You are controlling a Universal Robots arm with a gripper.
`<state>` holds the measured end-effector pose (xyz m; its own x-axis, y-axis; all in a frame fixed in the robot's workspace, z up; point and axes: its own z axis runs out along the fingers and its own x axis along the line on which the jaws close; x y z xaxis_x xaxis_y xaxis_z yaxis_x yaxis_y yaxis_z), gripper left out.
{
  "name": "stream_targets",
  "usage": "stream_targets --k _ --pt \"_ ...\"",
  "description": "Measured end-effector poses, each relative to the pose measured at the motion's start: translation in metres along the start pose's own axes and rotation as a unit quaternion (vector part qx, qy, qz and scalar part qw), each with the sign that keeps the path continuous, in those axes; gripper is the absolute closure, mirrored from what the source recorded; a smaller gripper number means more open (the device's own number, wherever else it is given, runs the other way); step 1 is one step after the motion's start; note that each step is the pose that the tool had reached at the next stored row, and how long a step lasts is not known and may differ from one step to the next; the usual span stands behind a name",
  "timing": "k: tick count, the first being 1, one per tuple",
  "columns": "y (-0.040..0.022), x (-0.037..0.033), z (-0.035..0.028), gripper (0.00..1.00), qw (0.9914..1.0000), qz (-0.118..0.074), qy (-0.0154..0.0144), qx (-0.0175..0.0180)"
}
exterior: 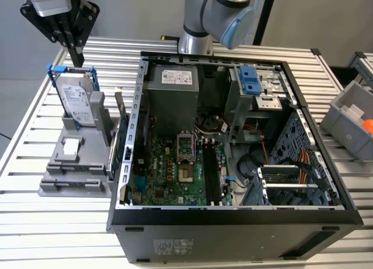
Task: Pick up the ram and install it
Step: 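Reach for the ram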
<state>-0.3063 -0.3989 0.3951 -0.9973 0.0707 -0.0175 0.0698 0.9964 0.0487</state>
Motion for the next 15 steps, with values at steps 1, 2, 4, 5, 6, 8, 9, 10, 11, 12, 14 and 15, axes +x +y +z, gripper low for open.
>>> stream_targets --k 1,2,4,5,6,8,9,10,11,12,14,15 --pt "-0.0001 0.0014 -0.0001 1.0 1.0 0.0 0.0 0.0" --pt "-0.0002 0.0028 -0.0001 1.0 1.0 0.0 0.0 0.0" --pt "-0.0004 0.0057 -0.0002 1.0 1.0 0.0 0.0 0.0" --pt "-0.0005 0.0071 -0.0002 1.0 1.0 0.0 0.0 0.0" --pt "-0.0006 0.0084 -0.0002 1.0 1.0 0.0 0.0 0.0" --pt "-0.0008 0.0111 -0.0003 1.0 1.0 0.0 0.0 0.0" --pt "-0.0009 0.0125 -0.0003 1.0 1.0 0.0 0.0 0.0" --pt "-0.001 0.0138 -0.0003 1.0 1.0 0.0 0.0 0.0" --pt "-0.0011 0.0151 -0.0004 1.0 1.0 0.0 0.0001 0.0" --pt "-0.0012 0.0165 -0.0004 1.0 1.0 0.0 0.0 0.0" --pt "-0.0013 0.0191 -0.0004 1.0 1.0 0.0 0.0 0.0" --pt "-0.0014 0.0204 -0.0005 1.0 1.0 0.0 0.0 0.0"
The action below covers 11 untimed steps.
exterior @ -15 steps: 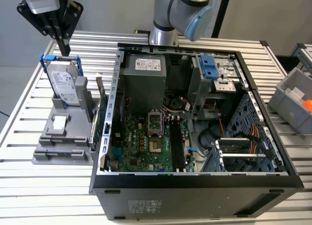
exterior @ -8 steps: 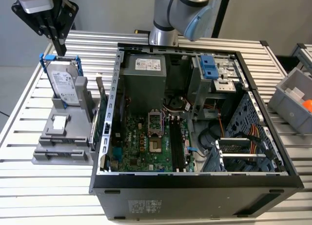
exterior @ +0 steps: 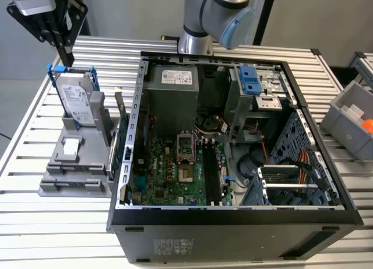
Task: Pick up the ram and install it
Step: 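Reach for the ram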
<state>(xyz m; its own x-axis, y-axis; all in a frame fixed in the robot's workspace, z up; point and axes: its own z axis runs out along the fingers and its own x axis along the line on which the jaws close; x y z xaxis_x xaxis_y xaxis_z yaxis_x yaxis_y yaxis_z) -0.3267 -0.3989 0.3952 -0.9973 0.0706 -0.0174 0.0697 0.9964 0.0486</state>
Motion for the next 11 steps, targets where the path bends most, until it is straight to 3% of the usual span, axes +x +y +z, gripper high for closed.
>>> stream_targets --k 11 --pt "-0.0012 0.0172 -0.0003 1.0 1.0 0.0 0.0 0.0"
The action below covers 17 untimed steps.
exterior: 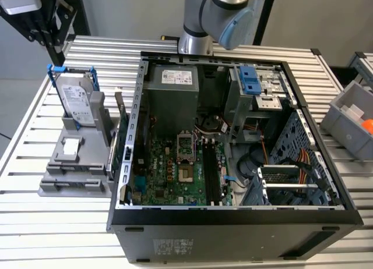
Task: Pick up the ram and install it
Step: 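Reach for the ram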
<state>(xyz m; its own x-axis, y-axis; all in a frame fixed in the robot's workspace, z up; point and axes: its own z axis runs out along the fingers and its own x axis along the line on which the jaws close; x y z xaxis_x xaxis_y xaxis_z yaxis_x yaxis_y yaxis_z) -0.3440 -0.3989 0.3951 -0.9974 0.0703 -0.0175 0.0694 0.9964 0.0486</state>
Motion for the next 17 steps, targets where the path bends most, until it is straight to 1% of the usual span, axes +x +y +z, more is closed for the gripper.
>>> stream_targets --k 4,10,13,17 --pt "-0.0003 0.0047 -0.0001 1.0 1.0 0.0 0.0 0.0" --pt "-0.001 0.0054 -0.0001 1.0 1.0 0.0 0.0 -0.0001" --pt "-0.0037 0.0052 -0.0003 1.0 1.0 -0.002 0.0001 0.0" --pt "-0.0093 0.0048 -0.0005 1.0 0.99998 -0.006 0.0003 -0.0001"
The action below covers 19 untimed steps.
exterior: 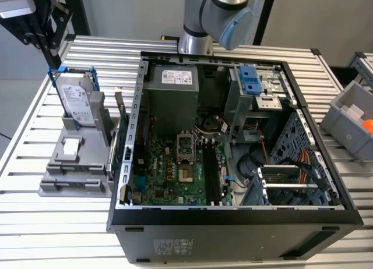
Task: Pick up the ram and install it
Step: 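Reach for the ram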
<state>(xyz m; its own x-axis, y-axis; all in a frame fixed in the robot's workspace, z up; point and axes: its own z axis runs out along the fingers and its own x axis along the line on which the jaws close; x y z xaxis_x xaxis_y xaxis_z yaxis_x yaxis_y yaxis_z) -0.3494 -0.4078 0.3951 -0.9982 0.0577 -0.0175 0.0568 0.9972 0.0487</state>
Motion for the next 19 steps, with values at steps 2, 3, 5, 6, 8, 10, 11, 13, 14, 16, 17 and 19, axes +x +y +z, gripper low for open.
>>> stream_targets --k 2,3,5,6,8,10,11,13,14,16,17,19 --pt "-0.0028 -0.0002 -0.0002 1.0 1.0 -0.002 0.0001 0.0" --pt "-0.0043 -0.0002 -0.0002 1.0 1.0 -0.003 0.0001 -0.0001" --pt "-0.0074 -0.0004 -0.0004 1.0 0.99999 -0.005 0.0003 -0.0001" --pt "-0.0089 -0.0005 -0.0004 1.0 0.99998 -0.006 0.0003 -0.0001" --pt "-0.0124 -0.0007 -0.0006 1.0 0.99997 -0.008 0.0004 -0.0001" --pt "-0.0162 -0.001 -0.0008 1.0 0.99996 -0.009 0.0005 -0.0001" --pt "-0.018 -0.001 -0.0009 1.0 0.99995 -0.01 0.0005 -0.0002" --pt "-0.0218 -0.0012 -0.0011 1.0 0.99994 -0.011 0.0006 -0.0002" --pt "-0.0237 -0.0014 -0.0011 1.0 0.99993 -0.012 0.0006 -0.0002" --pt "-0.0275 -0.0016 -0.0014 1.0 0.99991 -0.013 0.0007 -0.0002" --pt "-0.0293 -0.0017 -0.0015 1.0 0.9999 -0.014 0.0007 -0.0002" --pt "-0.0331 -0.0019 -0.0016 1.0 0.99987 -0.016 0.0008 -0.0003"
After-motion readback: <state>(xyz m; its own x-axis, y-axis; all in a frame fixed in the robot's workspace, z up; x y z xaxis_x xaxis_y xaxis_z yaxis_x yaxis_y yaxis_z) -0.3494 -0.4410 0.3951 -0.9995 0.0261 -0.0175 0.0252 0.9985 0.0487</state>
